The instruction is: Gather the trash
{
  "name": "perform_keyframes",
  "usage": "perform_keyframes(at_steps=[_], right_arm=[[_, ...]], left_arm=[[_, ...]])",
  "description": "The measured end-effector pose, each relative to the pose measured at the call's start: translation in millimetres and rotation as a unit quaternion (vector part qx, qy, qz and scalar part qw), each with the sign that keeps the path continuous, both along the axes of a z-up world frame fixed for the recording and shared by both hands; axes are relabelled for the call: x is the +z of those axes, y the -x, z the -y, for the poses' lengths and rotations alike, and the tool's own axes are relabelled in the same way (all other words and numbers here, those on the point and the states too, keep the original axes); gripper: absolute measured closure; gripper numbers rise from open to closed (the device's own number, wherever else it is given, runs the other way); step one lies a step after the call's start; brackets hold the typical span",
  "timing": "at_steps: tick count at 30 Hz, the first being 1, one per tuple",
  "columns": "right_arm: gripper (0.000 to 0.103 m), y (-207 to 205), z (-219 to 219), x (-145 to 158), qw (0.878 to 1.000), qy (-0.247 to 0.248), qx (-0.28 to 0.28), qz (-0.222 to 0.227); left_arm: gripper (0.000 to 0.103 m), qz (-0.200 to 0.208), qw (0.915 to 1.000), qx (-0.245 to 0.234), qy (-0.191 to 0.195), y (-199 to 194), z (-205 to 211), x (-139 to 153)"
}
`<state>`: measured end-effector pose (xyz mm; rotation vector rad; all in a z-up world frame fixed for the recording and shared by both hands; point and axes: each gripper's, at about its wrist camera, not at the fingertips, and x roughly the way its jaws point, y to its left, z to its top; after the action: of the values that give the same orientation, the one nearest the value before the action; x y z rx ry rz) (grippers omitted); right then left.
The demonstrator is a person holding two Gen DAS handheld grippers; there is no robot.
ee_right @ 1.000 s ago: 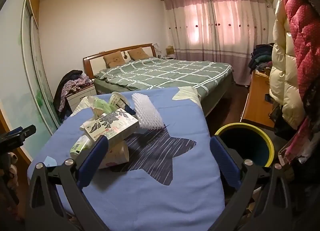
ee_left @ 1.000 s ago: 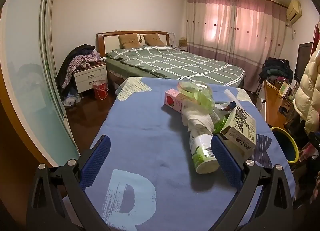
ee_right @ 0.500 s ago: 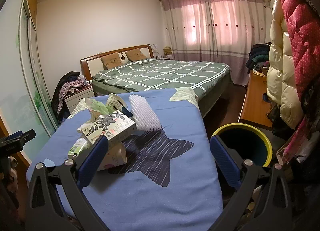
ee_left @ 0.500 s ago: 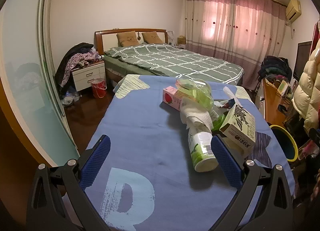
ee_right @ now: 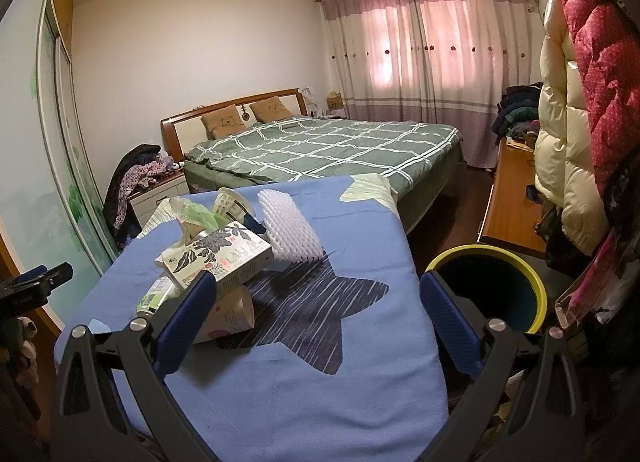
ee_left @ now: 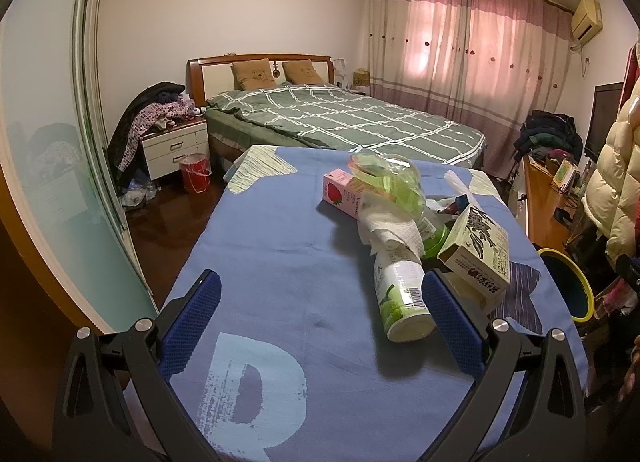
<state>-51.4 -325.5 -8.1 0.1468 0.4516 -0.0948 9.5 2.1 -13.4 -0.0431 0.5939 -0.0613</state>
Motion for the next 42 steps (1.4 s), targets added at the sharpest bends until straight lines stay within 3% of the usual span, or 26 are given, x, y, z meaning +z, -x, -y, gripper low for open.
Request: perform_keyframes(at_steps=[42], right_arm=[[0.006, -1.9, 1.6, -2.3, 1.000, -0.005, 0.000, -0.002]], left_arm=[[0.004, -0.008, 1.0000, -0.004, 0.000, -5.4, 4.2, -7.8]])
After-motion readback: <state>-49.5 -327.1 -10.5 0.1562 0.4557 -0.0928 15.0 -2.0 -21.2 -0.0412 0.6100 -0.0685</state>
